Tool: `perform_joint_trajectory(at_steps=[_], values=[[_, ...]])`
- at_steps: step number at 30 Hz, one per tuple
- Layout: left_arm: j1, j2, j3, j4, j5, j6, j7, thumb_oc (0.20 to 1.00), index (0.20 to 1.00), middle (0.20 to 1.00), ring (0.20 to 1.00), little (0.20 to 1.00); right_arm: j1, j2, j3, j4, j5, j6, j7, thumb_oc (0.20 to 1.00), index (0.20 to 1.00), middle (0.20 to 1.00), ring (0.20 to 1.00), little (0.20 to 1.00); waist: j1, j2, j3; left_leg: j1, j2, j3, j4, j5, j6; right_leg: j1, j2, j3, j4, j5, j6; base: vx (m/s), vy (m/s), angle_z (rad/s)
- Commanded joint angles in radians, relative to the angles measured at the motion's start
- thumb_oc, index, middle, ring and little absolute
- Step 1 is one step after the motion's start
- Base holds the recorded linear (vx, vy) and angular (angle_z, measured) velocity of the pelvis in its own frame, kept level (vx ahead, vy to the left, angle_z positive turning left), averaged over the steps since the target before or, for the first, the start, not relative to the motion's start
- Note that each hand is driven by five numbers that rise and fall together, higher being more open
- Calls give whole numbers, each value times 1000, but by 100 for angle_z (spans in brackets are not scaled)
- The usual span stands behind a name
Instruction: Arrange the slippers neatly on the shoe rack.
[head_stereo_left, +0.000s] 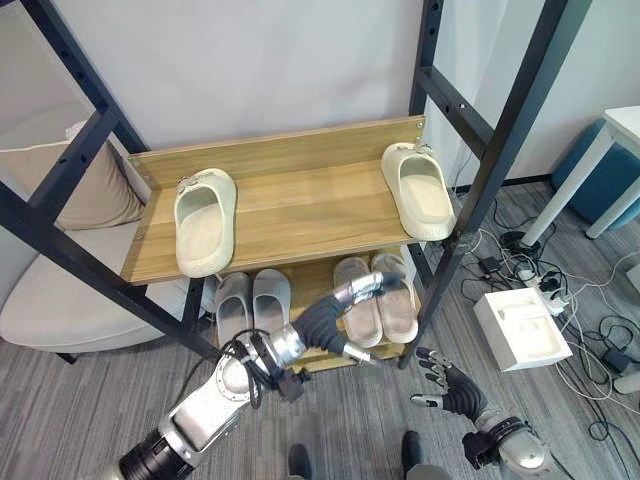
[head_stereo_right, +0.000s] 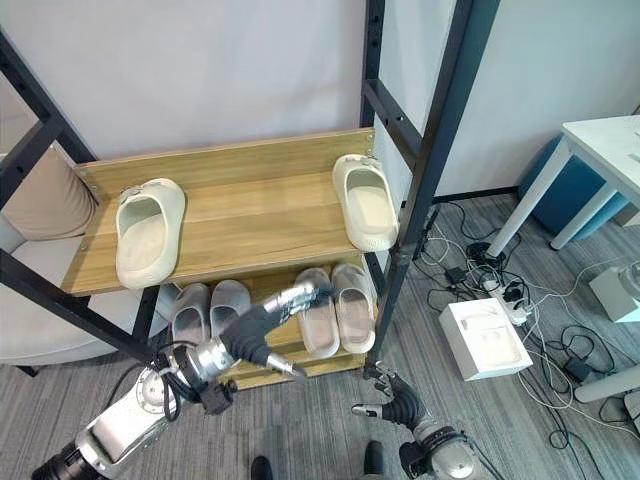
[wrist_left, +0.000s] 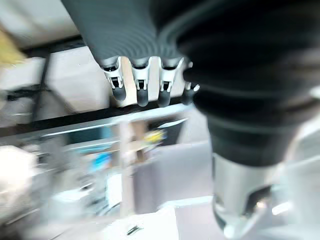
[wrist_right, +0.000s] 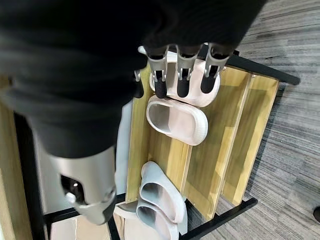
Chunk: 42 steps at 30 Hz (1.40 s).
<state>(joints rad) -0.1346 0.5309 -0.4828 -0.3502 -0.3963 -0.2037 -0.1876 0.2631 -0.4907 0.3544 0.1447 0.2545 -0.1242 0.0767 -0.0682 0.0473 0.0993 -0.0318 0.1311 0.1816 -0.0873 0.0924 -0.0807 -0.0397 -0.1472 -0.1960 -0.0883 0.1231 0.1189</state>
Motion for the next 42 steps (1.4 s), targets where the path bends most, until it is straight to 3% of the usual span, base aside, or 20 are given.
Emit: perform_joint_trajectory(at_steps=[1,4,5,6,8,9,15,16,22,32,37,42], values=[[-117,-7,109,28,11,-98,138,1000,1000,1000,1000,1000,-57,39,-24,-53,-11,-54,-28,1000,1000,1000,1000,1000,10,-27,26,45,33,-39,0,-69,-44,99,-63,-30,1,-109,79,10,-33,3],[-162,-37,221,66,170,-137,303,1000,1000,1000,1000,1000,-61,70,-32,-47,-8,-70,-53,1000,1000,1000,1000,1000,16,-27,24,44,31,-45,0,-68,-46,105,-65,-35,1,-111,78,19,-32,5],[-161,-37,221,65,172,-137,305,1000,1000,1000,1000,1000,-61,70,-31,-46,-8,-70,-53,1000,1000,1000,1000,1000,16,-27,24,44,31,-46,0,-68,-46,105,-65,-35,1,-111,78,39,-24,9],[-198,-6,272,113,370,-127,421,1000,1000,1000,1000,1000,-59,75,-33,-40,-16,-78,-65,1000,1000,1000,1000,1000,16,-23,21,48,30,-45,0,-69,-48,108,-65,-37,1,-111,78,37,-16,13],[-207,7,289,127,431,-117,453,1000,1000,1000,1000,1000,-56,75,-34,-40,-20,-80,-65,1000,1000,1000,1000,1000,14,-22,20,50,31,-44,0,-70,-49,110,-66,-38,1,-111,78,35,-12,10],[-255,59,321,182,612,-75,523,1000,1000,1000,1000,1000,-52,68,-37,-37,-24,-87,-70,1000,1000,1000,1000,1000,11,-17,16,53,31,-42,0,-71,-50,111,-66,-39,1,-111,79,28,-7,4],[-351,215,361,363,928,51,686,1000,1000,1000,1000,1000,-29,45,-49,-36,-16,-104,-71,1000,1000,1000,1000,1000,-5,-13,8,57,34,-31,0,-77,-53,106,-66,-35,1,-107,84,24,7,-6],[-354,272,373,441,1037,119,723,1000,1000,1000,1000,1000,-15,38,-52,-39,-11,-109,-69,1000,1000,1000,1000,1000,-12,-14,5,61,35,-24,0,-82,-54,101,-66,-28,1,-104,86,23,18,-4],[-376,374,359,595,1149,209,734,1000,1000,1000,1000,1000,15,22,-57,-55,0,-116,-57,1000,1000,1000,1000,1000,-26,-16,1,71,34,-6,0,-91,-55,94,-67,-11,1,-101,91,14,12,-5],[-353,436,367,690,1177,246,707,1000,1000,1000,1000,1000,49,19,-77,-80,7,-111,-42,1000,1000,1000,1000,1000,-41,-18,-1,79,30,13,0,-98,-52,82,-71,8,1,-96,95,15,14,-7],[-415,442,293,785,1189,260,686,1000,1000,1000,1000,1000,58,11,-81,-98,12,-113,-39,1000,1000,1000,1000,1000,-55,-20,2,76,28,19,0,-99,-49,71,-69,17,1,-91,98,10,25,-6],[-557,470,156,961,1185,285,667,1000,1000,1000,1000,1000,80,-5,-99,-115,27,-120,-37,1000,1000,1000,1000,1000,-80,-29,8,68,29,37,0,-101,-46,43,-66,40,1,-82,104,2,23,-6]])
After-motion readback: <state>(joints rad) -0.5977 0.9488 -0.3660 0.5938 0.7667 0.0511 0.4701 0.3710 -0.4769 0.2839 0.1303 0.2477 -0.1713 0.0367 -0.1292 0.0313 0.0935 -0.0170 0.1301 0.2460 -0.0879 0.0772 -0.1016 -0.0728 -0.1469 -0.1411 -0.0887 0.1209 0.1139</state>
